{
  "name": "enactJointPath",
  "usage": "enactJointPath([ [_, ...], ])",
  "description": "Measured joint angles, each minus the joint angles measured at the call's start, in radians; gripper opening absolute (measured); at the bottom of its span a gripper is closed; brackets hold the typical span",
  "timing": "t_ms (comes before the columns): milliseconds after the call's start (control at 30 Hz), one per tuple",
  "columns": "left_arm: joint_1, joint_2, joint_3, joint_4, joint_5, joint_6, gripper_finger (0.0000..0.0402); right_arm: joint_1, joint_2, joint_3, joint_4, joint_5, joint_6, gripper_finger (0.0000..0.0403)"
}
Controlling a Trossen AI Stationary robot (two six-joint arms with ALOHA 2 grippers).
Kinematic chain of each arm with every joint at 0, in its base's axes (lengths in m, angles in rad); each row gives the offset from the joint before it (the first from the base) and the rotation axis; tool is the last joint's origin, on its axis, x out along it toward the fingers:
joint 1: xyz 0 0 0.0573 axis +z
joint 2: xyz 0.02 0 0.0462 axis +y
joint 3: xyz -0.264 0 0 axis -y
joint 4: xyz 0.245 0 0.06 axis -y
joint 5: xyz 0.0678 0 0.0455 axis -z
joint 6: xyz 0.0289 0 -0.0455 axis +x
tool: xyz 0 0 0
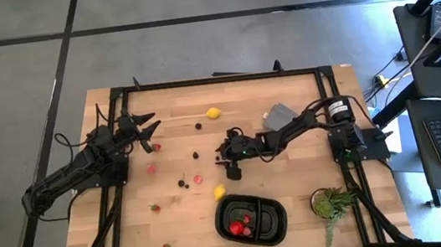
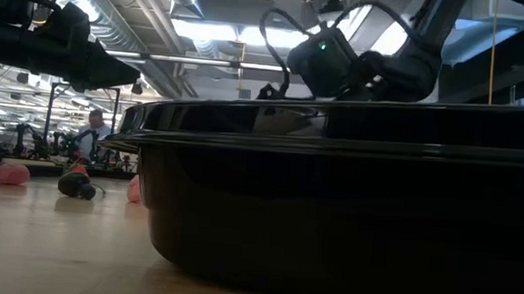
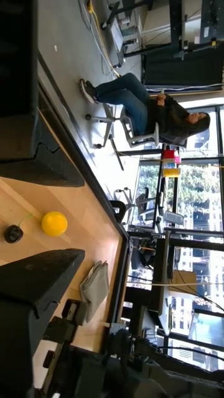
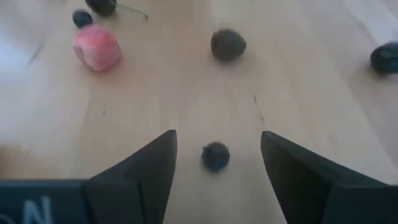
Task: Pick and placing Produce into tupperware
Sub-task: Put the blueberry into the black bin
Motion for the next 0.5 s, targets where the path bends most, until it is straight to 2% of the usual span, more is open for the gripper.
enactJointPath([
  [267,0.000,0.000,0.000,0.000,0.000,0.000,0.0165,0.000,0.069,0.002,0.083,0.005,0.063,0.0232],
  [500,0.000,0.000,0.000,0.000,0.000,0.000,0.0165,-0.001,0.076,0.005,0.073,0.008,0.069,0.0190],
])
